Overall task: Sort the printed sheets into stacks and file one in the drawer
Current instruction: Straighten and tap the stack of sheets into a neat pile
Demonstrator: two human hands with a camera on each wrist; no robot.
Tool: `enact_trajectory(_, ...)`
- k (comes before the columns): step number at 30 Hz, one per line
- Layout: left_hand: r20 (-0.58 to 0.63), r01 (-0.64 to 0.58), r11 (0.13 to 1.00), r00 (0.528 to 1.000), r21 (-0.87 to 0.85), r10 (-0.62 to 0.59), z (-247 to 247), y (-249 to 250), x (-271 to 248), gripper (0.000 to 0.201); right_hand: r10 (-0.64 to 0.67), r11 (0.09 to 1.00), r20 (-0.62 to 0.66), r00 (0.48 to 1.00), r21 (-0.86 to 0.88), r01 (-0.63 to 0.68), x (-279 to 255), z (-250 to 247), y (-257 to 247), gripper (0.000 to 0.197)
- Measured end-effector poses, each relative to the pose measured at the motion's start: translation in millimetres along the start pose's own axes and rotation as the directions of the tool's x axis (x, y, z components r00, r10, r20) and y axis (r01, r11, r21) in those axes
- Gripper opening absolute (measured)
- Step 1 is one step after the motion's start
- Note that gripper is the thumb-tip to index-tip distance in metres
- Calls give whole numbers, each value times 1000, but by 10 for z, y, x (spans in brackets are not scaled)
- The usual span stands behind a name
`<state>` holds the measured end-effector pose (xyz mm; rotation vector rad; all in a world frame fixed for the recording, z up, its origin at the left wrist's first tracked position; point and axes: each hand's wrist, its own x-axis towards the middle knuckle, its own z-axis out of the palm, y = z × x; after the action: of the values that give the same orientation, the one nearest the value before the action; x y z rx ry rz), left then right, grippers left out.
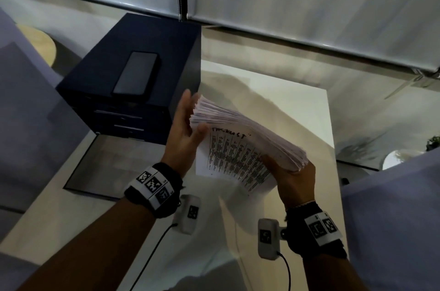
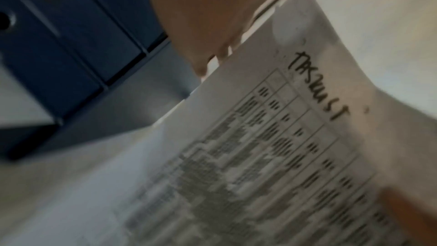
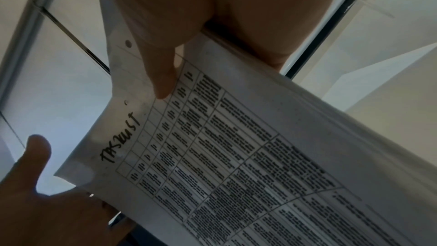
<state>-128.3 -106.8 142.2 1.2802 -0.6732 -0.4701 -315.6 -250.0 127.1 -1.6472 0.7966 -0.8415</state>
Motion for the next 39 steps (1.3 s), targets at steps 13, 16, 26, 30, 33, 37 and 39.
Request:
enact_trajectory(13, 11, -40, 998, 999, -49, 41, 44, 27, 46, 96, -5, 1000, -5, 1000, 26, 5, -22, -12, 39, 37)
enact_trajectory(16, 81, 24, 999, 996, -28, -21, -82, -46, 134, 112, -18, 1000, -2, 1000, 7, 18, -13, -28, 38, 31)
enact_trajectory(26, 36, 140, 925, 986, 354, -163, 29, -384, 360, 25, 74, 997, -47, 996, 30, -73, 129, -47, -27, 19)
enact_trajectory(30, -163, 109, 953, 984, 282, -64, 261, -298, 196, 27, -48, 995, -201, 978, 75, 64, 77, 54, -155, 19)
enact_trajectory(33, -226, 97, 975, 973, 200, -50, 232, -368, 19, 42, -82, 995, -198, 977, 38, 91, -59, 82, -71, 28)
enact_trajectory(37, -112, 183, 950, 981, 251, -159, 105, -674, -194, 42, 32, 995, -63, 997, -87, -37, -111, 93, 138, 33)
enact_trajectory(39, -109, 200, 937, 978, 288, -175, 132, -691, -197, 38, 104, 993, -66, 992, -48, -107, -99, 98, 120, 35)
